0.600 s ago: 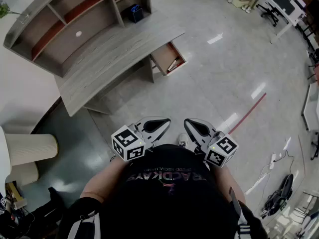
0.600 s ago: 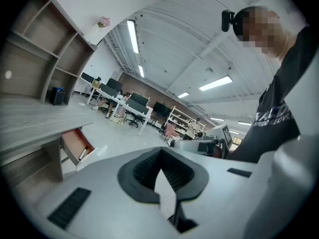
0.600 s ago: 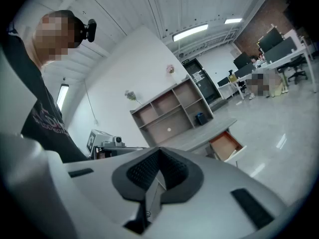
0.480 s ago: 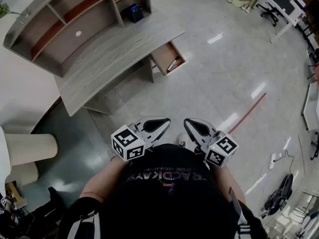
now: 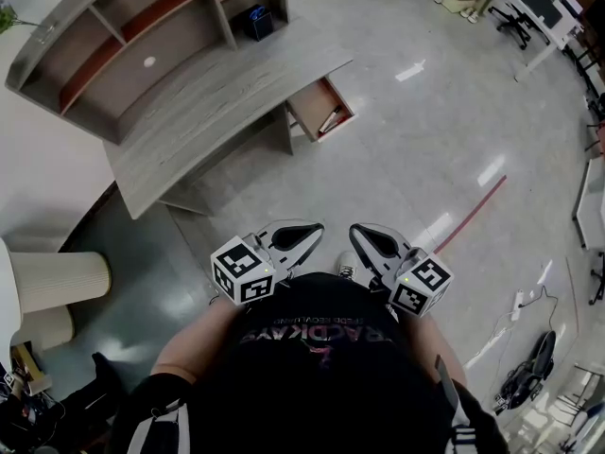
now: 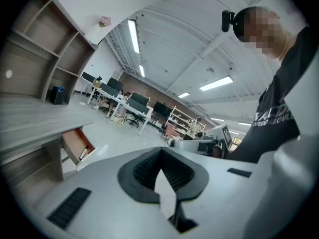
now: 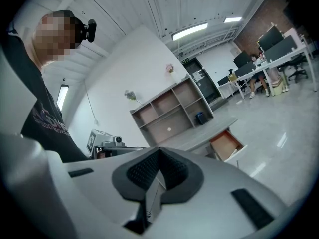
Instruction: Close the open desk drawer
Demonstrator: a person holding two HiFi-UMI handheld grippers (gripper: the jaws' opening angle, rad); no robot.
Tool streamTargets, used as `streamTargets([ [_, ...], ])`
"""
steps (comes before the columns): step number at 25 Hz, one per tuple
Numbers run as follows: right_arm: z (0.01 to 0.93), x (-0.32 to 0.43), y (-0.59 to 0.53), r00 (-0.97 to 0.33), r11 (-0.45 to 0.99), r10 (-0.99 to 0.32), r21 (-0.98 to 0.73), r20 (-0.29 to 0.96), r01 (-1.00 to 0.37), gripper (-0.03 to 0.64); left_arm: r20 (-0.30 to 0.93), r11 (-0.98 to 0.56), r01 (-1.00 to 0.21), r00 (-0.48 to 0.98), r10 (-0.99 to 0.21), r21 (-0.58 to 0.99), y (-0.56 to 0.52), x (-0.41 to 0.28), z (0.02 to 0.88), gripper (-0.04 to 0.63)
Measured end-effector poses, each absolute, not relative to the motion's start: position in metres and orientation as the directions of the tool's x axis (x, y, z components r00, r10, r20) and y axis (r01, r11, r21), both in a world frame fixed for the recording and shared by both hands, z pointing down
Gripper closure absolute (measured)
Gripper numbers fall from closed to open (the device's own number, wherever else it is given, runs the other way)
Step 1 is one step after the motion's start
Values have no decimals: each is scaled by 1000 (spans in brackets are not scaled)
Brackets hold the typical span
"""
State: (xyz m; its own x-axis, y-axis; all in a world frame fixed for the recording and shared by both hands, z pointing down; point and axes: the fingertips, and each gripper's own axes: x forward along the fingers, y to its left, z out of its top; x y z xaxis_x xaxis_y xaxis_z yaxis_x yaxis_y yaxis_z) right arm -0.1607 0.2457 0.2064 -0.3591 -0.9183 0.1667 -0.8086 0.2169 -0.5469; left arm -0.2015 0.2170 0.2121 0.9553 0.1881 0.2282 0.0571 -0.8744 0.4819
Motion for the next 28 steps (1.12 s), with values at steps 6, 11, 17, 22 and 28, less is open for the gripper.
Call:
streamTargets([
  [6, 206, -161, 246, -377, 241, -915, -558, 142, -794, 604, 239, -877, 56, 952, 191, 477, 219, -200, 213, 584],
  [11, 200, -161, 249, -395, 272, -911, -546, 119, -792, 605, 244, -878, 48, 952, 185, 477, 222, -196, 214, 584],
  [17, 205, -142, 254, -385, 257, -914, -553, 127, -792, 606, 251, -880, 38, 952, 176, 474, 229, -183, 217, 584],
  [22, 204, -123, 254, -397, 272, -912, -566, 107, -778, 606, 257, -880, 4, 956, 143, 475, 231, -172, 218, 584],
  [28, 204, -100, 256, -436, 315, -896, -567, 86, -761, 606, 269, -882, -55, 960, 82, 468, 235, -156, 221, 584],
])
